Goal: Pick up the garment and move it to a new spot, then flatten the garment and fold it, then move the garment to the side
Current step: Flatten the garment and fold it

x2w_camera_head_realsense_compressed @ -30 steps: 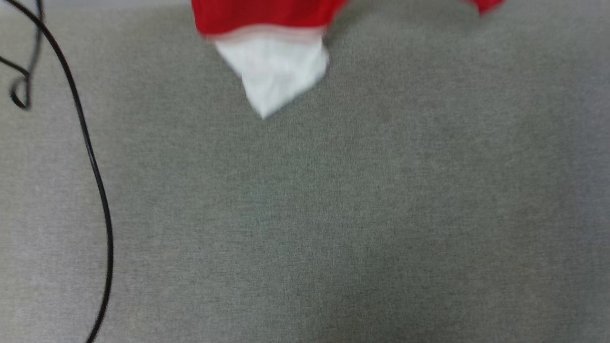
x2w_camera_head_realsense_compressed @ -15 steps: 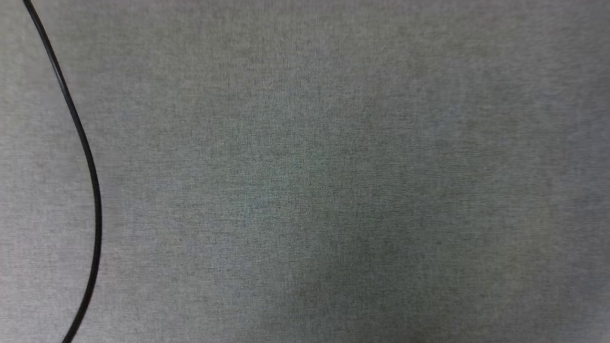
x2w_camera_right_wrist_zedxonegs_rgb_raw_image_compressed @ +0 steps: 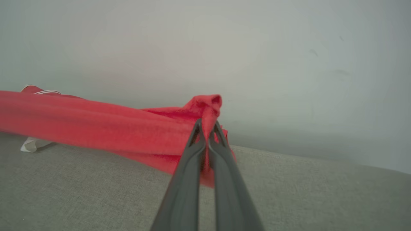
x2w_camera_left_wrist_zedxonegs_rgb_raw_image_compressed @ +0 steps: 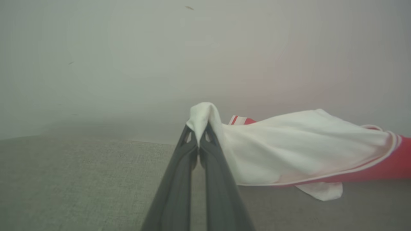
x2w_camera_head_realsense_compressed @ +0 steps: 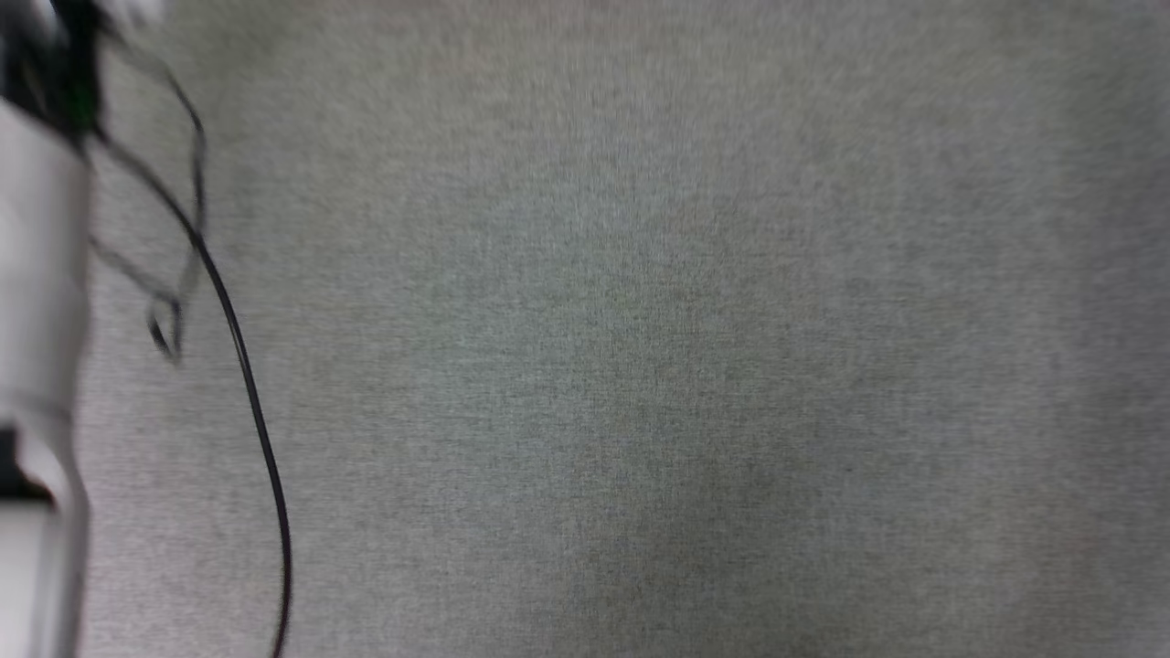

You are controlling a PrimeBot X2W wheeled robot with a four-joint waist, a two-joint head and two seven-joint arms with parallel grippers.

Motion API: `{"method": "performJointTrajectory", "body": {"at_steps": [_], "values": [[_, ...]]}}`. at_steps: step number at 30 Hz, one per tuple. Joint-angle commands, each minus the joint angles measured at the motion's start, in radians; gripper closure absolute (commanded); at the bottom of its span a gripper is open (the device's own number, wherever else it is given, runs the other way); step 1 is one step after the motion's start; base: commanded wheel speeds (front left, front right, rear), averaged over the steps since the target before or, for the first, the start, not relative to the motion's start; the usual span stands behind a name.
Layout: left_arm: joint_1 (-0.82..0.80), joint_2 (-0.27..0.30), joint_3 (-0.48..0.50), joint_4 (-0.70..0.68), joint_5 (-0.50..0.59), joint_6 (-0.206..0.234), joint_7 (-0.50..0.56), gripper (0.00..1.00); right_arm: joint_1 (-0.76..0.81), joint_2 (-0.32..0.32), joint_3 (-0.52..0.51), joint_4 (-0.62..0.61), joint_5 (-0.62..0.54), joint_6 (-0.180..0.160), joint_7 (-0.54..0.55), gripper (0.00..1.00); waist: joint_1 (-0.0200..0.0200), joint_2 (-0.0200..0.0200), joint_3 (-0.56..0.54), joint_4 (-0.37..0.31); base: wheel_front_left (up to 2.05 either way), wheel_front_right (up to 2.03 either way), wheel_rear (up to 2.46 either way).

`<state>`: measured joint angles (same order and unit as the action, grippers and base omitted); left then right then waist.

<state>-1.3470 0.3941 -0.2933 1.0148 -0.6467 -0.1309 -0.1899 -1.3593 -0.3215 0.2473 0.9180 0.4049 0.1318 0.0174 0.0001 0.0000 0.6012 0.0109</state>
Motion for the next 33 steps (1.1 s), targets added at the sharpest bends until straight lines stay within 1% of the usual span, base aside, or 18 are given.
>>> {"method": "performJointTrajectory", "body": {"at_steps": [1,3,7,12,16,21,24,29,33], "values": [[0.057,0.009,0.001,-0.006,-0.022,0.003,-0.014,1.0,0.051,-0.024,0.007,-0.005,0.024,-0.002,-0.01,1.0,-0.0001,0.0,-0.057,0.001,0.0,0.0,0.0],[0.164,0.003,-0.007,-0.035,-0.062,0.002,-0.027,1.0,0.148,-0.034,0.026,-0.019,0.056,-0.002,-0.024,1.0,-0.0001,0.0,-0.1,0.003,0.0,0.0,0.0],[0.38,0.023,-0.013,-0.1,-0.115,0.002,-0.05,1.0,0.338,-0.056,0.044,-0.056,0.114,-0.002,-0.055,1.0,-0.0001,0.0,-0.187,0.007,0.0,0.0,0.0],[0.614,0.042,0.007,-0.174,-0.179,0.002,-0.061,1.0,0.553,-0.071,0.059,-0.111,0.163,-0.004,-0.059,1.0,-0.0001,0.0,-0.293,0.001,0.0,0.0,0.0],[0.787,0.051,0.026,-0.24,-0.204,0.03,-0.065,1.0,0.705,-0.081,0.047,-0.154,0.189,-0.004,-0.058,1.0,-0.0001,0.0,-0.378,-0.004,0.0,0.0,0.0],[0.988,0.066,0.041,-0.367,-0.229,0.091,-0.055,1.0,0.883,-0.094,0.009,-0.223,0.199,-0.007,-0.044,1.0,-0.0001,0.0,-0.462,-0.006,0.0,0.0,0.0],[1.114,0.084,0.055,-0.465,-0.241,0.147,-0.038,1.0,0.988,-0.091,-0.024,-0.28,0.194,-0.007,-0.026,1.0,-0.0001,0.0,-0.505,-0.012,0.0,0.0,0.0],[1.313,0.108,0.088,-0.651,-0.283,0.236,0.011,1.0,1.177,-0.07,-0.113,-0.4,0.171,-0.007,0.029,1.0,-0.0001,0.0,-0.567,-0.005,0.0,0.0,0.0],[1.458,0.119,0.1,-0.793,-0.305,0.305,0.051,1.0,1.34,-0.03,-0.203,-0.52,0.127,-0.008,0.093,1.0,-0.0001,0.0,-0.602,0.004,0.0,0.0,0.0]]}}
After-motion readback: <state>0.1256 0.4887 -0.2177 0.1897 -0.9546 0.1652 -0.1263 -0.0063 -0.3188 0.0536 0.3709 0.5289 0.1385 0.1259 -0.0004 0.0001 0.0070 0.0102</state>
